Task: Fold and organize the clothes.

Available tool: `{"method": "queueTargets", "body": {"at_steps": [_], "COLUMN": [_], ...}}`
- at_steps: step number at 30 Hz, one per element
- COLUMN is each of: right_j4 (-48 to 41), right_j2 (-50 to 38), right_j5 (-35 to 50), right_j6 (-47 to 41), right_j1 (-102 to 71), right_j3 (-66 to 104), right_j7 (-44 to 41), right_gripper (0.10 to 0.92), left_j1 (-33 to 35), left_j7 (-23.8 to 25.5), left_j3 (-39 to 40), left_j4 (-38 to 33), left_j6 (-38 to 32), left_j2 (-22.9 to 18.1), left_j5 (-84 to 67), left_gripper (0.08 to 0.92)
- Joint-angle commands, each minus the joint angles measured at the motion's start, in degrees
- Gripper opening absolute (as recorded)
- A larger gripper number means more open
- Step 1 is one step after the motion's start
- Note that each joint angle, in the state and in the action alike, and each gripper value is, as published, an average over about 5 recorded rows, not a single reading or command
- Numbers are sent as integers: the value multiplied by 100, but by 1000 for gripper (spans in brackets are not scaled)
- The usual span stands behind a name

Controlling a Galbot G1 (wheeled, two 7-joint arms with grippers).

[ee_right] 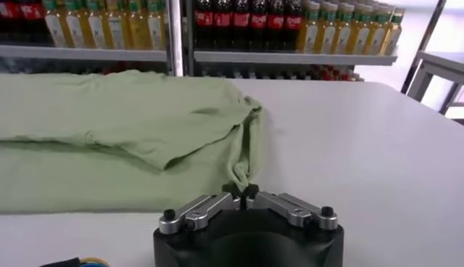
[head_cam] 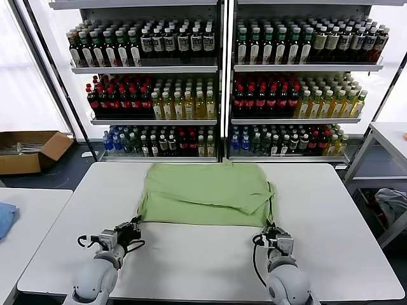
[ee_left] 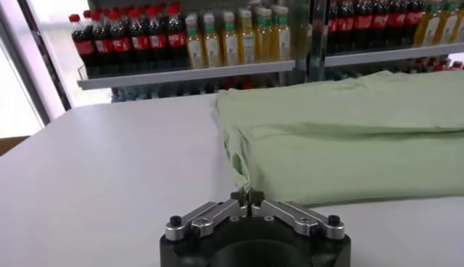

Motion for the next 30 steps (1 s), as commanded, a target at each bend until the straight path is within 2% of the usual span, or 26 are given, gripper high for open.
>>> {"method": "queueTargets", "body": {"at_steps": [1, 5, 9, 13, 16, 22, 27, 30], "right_j4": [1390, 1789, 1934, 1916, 1834, 1964, 2702, 3108], "right_j2": [22, -28, -155, -190, -165, -145, -178, -166], "right_j5": [-530, -947, -1072, -1118, -1257, -1471, -1440, -1244], "right_j6": [16, 103, 258, 305, 314, 476, 688, 692], "right_j1": [-1216, -2160, -2795, -3060, -3167, -3365, -3495, -3257], "right_j3": [2, 72, 222, 315, 248, 101, 160, 361], "right_j7": [167, 397, 521, 589, 599, 561, 479, 380], "right_gripper": [122, 122, 122, 122, 136, 284, 431, 518], "left_j1": [1654, 2563, 3359, 3799, 3834, 3746, 3642, 3357], "left_j7": [-87, -130, -157, -130, -118, -85, -85, -82], "left_j3": [-516, -849, -1141, -1131, -1013, -787, -513, -454], "left_j4": [-1908, -2467, -2689, -2741, -2702, -2818, -3418, -3868], "left_j6": [-88, -96, -137, -184, -207, -183, -353, -404], "left_j2": [29, 102, 185, 115, 5, -105, -274, -379], "left_j5": [-72, -106, -89, 63, 177, 147, 4, -75], "left_gripper": [83, 83, 83, 83, 83, 118, 255, 342]}}
